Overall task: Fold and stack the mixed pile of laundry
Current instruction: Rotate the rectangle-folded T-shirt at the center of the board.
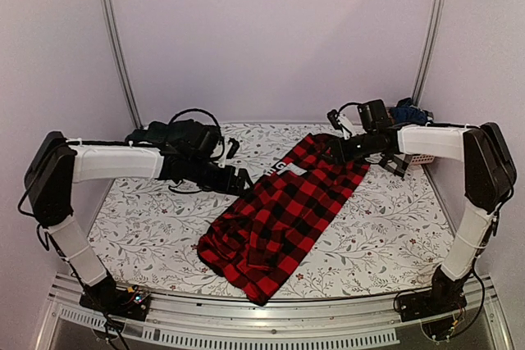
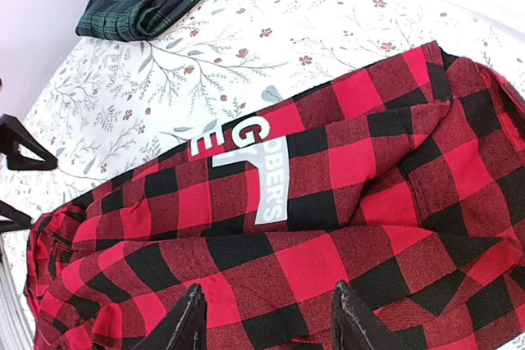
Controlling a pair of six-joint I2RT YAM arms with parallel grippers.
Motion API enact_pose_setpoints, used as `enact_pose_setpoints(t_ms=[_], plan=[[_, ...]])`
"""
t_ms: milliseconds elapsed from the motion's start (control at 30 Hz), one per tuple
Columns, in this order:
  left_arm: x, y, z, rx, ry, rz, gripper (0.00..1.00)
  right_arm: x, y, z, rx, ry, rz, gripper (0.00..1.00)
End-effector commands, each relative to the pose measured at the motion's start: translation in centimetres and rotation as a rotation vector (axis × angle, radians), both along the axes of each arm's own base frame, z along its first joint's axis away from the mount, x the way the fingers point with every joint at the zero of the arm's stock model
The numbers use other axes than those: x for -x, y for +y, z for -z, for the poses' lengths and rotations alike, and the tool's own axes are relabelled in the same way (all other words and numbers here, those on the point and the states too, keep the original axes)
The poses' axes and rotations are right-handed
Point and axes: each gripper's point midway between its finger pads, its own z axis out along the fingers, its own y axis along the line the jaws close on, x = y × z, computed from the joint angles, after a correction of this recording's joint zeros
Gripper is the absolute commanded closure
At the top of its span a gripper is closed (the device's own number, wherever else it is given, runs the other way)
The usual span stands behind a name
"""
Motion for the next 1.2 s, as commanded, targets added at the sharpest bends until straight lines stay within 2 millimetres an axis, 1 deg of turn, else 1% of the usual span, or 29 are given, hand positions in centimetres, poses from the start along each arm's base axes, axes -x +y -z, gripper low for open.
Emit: enact_pose_setpoints(t_ms=[0, 33, 67, 133, 167, 200, 267, 300, 367, 400, 467, 500, 533, 567, 600, 633, 667, 733, 767, 800, 867, 900, 933, 1000, 1033, 1067, 1100, 1133, 1167], plan=[[-0.2, -1.4, 3.7, -0.046, 0.03, 0.102, 0.18, 2.6, -0.6, 4.2, -0.023, 0.148, 0.043, 0.51], [-0.1, -1.4, 4.7, -0.055, 0.05, 0.108, 0.24, 3.0, -0.7, 4.9, -0.028, 0.169, 0.049, 0.51], [0.1, -1.3, 5.7, -0.065, 0.07, 0.111, 0.27, 3.4, -0.8, 5.9, -0.022, 0.193, 0.055, 0.52], [1.0, -1.0, 7.4, -0.082, 0.11, 0.114, 0.41, 3.7, -0.9, 7.4, -0.012, 0.229, 0.062, 0.54], [1.5, -0.7, 8.1, -0.091, 0.125, 0.115, 0.47, 3.6, -1.0, 8.1, -0.004, 0.24, 0.062, 0.55], [2.1, -0.5, 8.7, -0.099, 0.138, 0.115, 0.51, 3.6, -0.9, 9.2, 0.008, 0.262, 0.061, 0.56], [3.5, 0.0, 9.7, -0.119, 0.164, 0.118, 0.6, 3.0, -0.7, 10.5, 0.025, 0.28, 0.053, 0.6], [4.4, 0.2, 10.2, -0.131, 0.177, 0.124, 0.64, 2.8, -0.6, 11.7, 0.037, 0.301, 0.051, 0.62], [6.4, 0.4, 11.1, -0.144, 0.209, 0.132, 0.7, 1.9, -0.2, 12.7, 0.047, 0.304, 0.036, 0.65], [7.7, 0.4, 11.7, -0.141, 0.231, 0.14, 0.73, 1.2, 0.2, 12.7, 0.042, 0.297, 0.028, 0.67], [10.1, 0.0, 12.3, -0.116, 0.273, 0.147, 0.77, 0.1, 1.2, 14.0, 0.041, 0.315, 0.004, 0.69], [11.1, -0.5, 12.4, -0.092, 0.289, 0.15, 0.78, -0.6, 2.0, 13.7, 0.03, 0.298, -0.017, 0.7], [12.3, -1.0, 12.5, -0.072, 0.308, 0.153, 0.79, -1.1, 2.8, 14.0, 0.025, 0.296, -0.035, 0.7], [13.3, -1.3, 12.6, -0.058, 0.328, 0.142, 0.78, -1.8, 3.7, 13.4, 0.021, 0.284, -0.055, 0.7], [13.8, -1.4, 12.5, -0.05, 0.333, 0.13, 0.75, -2.3, 4.6, 13.1, 0.015, 0.278, -0.076, 0.7], [13.7, -1.3, 12.2, -0.045, 0.323, 0.103, 0.66, -2.9, 5.4, 12.5, 0.01, 0.253, -0.102, 0.69], [13.3, -1.0, 11.7, -0.033, 0.306, 0.075, 0.59, -3.4, 5.8, 12.2, 0.009, 0.238, -0.109, 0.69], [11.8, -0.3, 10.1, -0.014, 0.243, 0.018, 0.44, -4.0, 5.9, 11.1, 0.008, 0.212, -0.105, 0.66], [10.7, 0.0, 8.9, -0.001, 0.199, -0.008, 0.4, -4.1, 5.7, 10.0, 0.013, 0.19, -0.094, 0.64], [9.7, 0.3, 7.8, 0.012, 0.159, -0.024, 0.37, -4.0, 5.4, 9.5, 0.018, 0.182, -0.086, 0.62], [8.0, 0.4, 5.7, 0.041, 0.095, -0.036, 0.33, -3.0, 4.5, 8.6, 0.028, 0.173, -0.071, 0.58], [7.4, 0.3, 4.8, 0.054, 0.071, -0.035, 0.31, -2.6, 4.1, 7.0, 0.022, 0.146, -0.066, 0.56], [6.8, 0.1, 4.1, 0.061, 0.047, -0.031, 0.3, -2.0, 3.6, 6.6, 0.024, 0.14, -0.059, 0.55], [5.5, -0.6, 3.0, 0.072, 0.011, -0.021, 0.29, -1.1, 2.7, 4.0, 0.006, 0.103, -0.041, 0.54], [5.0, -1.1, 2.6, 0.074, -0.002, -0.004, 0.29, -0.5, 2.3, 3.6, -0.003, 0.109, -0.035, 0.53], [4.5, -1.6, 2.4, 0.076, -0.013, 0.006, 0.29, 0.2, 2.1, 2.9, -0.019, 0.106, -0.034, 0.54], [4.0, -2.1, 2.2, 0.077, -0.02, 0.017, 0.29, 1.0, 1.9, 2.7, -0.035, 0.122, -0.033, 0.54], [3.7, -2.7, 2.2, 0.079, -0.021, 0.028, 0.29, 1.7, 1.9, 1.9, -0.059, 0.121, -0.037, 0.54], [3.4, -3.2, 2.2, 0.085, -0.017, 0.038, 0.3, 2.6, 1.9, 2.1, -0.076, 0.143, -0.046, 0.54]])
